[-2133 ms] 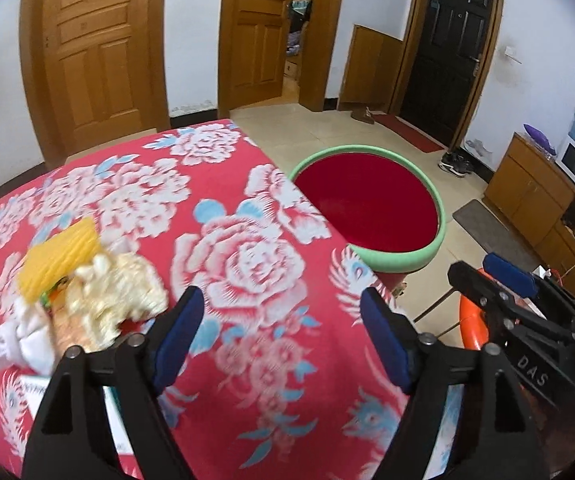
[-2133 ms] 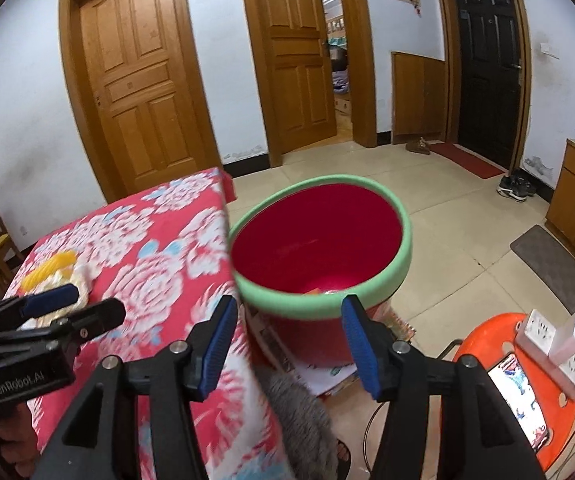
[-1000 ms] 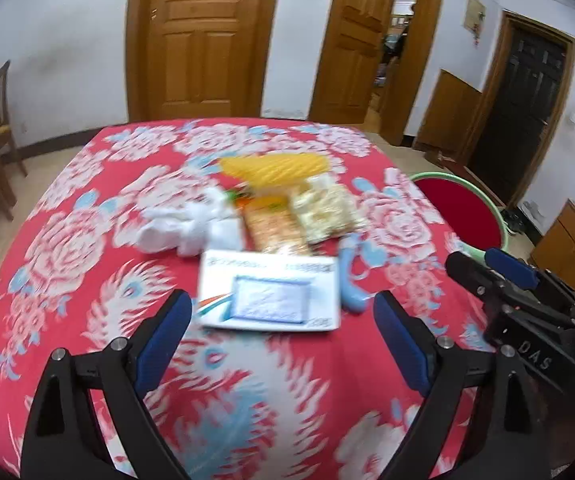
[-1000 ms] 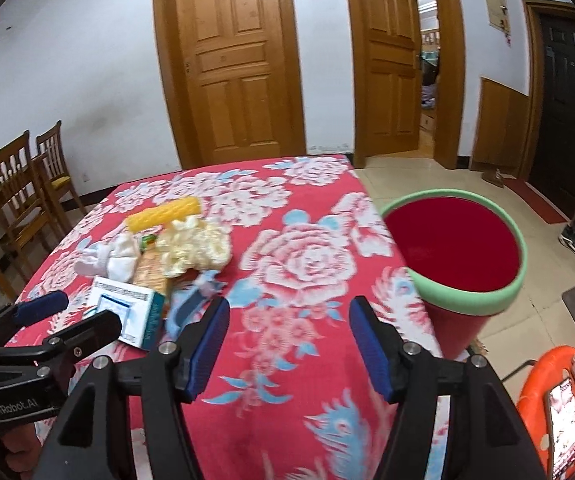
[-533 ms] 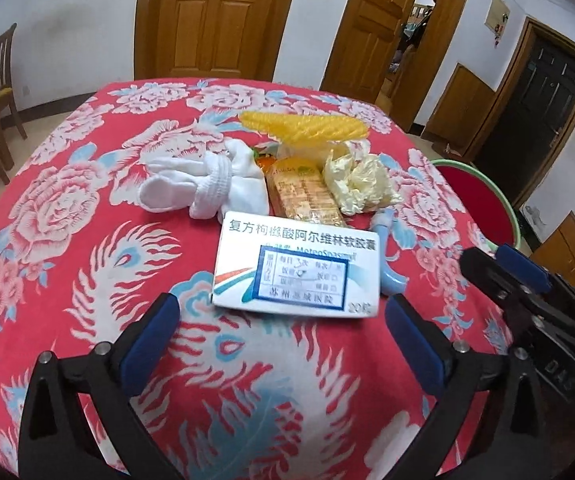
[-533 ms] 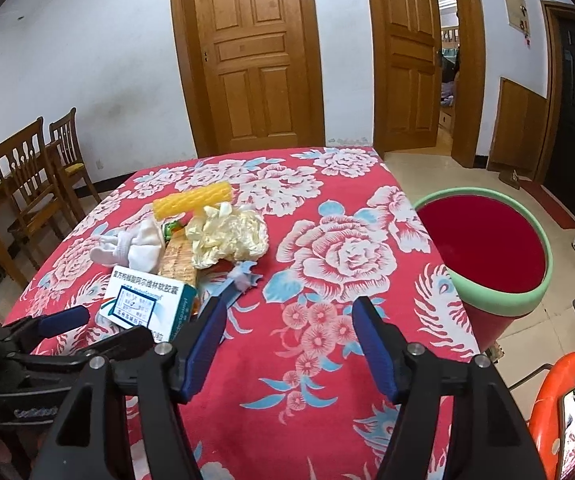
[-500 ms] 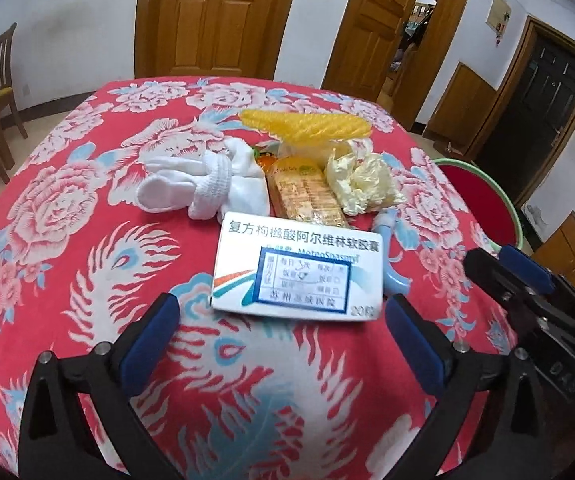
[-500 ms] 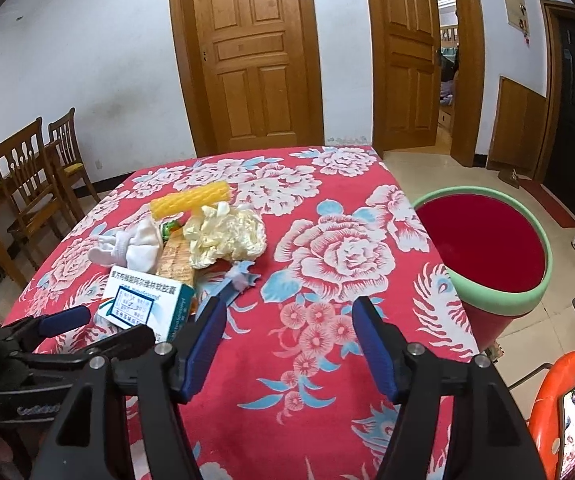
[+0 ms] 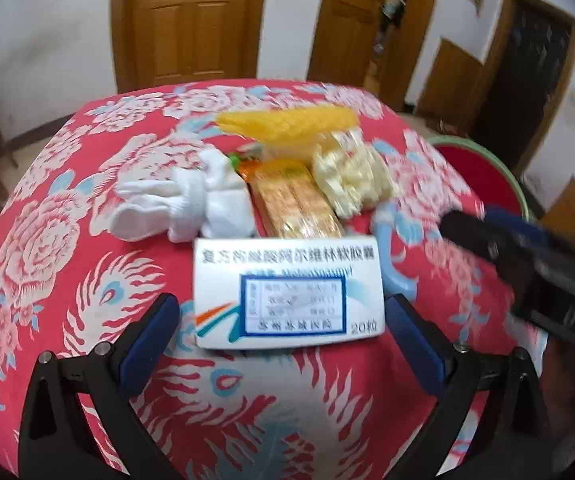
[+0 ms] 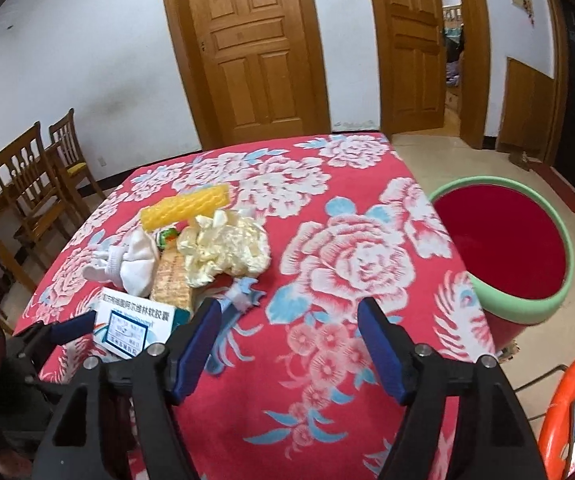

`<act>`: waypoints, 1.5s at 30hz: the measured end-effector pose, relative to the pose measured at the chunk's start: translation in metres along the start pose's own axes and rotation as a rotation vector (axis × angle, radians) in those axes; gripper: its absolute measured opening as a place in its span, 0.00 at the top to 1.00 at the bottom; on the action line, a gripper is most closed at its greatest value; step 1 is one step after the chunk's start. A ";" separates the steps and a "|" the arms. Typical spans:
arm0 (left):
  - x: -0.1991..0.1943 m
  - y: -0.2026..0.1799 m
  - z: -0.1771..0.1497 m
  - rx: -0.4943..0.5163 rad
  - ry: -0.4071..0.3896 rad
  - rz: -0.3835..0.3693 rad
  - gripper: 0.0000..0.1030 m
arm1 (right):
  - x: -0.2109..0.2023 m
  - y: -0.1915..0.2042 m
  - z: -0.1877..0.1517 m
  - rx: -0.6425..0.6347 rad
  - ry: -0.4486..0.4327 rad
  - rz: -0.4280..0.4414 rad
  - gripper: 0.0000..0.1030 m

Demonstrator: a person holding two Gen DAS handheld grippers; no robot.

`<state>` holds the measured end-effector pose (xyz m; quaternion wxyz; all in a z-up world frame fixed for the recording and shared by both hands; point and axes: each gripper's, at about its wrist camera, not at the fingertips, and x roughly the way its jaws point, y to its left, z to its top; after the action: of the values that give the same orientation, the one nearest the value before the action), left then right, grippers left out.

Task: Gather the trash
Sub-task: 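Move both tools back over the table toward the medicine box, then grasp the blue plastic piece with the right tool while the left tool grasps the white medicine box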

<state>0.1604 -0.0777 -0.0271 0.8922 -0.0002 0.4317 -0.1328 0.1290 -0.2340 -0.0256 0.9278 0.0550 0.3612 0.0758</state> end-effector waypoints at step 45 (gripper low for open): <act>-0.047 -0.001 -0.016 -0.054 -0.063 -0.047 0.13 | -0.018 0.018 -0.032 -0.066 0.038 0.033 0.87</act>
<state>0.1199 -0.0655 -0.0007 0.9016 -0.0384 0.4068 -0.1421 0.0926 -0.2184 -0.0344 0.9207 0.0289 0.3751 0.1038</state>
